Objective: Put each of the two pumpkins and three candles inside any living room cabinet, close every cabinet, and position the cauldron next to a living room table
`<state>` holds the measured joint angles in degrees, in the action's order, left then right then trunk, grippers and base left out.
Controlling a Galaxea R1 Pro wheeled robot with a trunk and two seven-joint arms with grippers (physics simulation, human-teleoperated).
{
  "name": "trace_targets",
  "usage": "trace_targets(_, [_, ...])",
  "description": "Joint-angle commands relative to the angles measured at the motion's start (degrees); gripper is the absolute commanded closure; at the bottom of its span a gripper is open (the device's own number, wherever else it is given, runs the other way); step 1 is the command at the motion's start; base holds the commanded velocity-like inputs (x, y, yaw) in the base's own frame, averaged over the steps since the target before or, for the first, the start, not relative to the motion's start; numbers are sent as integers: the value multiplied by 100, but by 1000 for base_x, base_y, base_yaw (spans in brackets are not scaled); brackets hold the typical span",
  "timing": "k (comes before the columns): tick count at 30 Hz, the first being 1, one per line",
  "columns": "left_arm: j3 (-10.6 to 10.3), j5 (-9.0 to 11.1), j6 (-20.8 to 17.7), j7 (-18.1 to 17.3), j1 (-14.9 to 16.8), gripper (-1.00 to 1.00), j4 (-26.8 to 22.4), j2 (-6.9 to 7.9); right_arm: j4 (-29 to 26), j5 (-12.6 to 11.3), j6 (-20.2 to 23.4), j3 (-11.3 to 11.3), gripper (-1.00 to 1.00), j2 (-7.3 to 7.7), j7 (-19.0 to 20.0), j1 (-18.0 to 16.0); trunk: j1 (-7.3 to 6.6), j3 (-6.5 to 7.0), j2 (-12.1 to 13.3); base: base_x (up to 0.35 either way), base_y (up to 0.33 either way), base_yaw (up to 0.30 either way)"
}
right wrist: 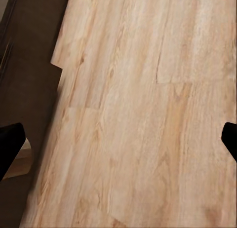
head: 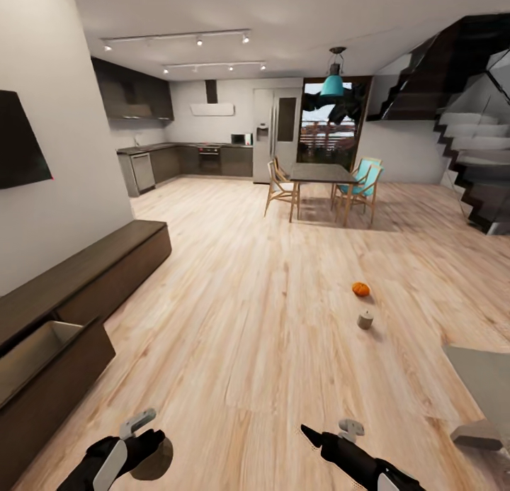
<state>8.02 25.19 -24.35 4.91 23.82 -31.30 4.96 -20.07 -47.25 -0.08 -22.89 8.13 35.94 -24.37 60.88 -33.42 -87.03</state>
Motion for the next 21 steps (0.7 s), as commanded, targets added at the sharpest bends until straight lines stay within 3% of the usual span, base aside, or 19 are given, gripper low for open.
trace_targets(1, [6, 70, -34, 39, 0, 100, -17, 1, 3, -56, -1, -40, -100, 4, 10, -6, 3, -8, -3, 334, -139, -267])
trace_targets(12, [6, 73, -34, 45, 0, 100, -17, 3, 6, -56, -1, -40, -100, -1, -38, -6, 3, -40, -3, 334, -108, -267])
trace_targets(21, [6, 73, -34, 46, 0, 100, -17, -2, 507, -46, -9, -48, -100, -5, -35, -6, 3, -80, -3, 340, -8, -259])
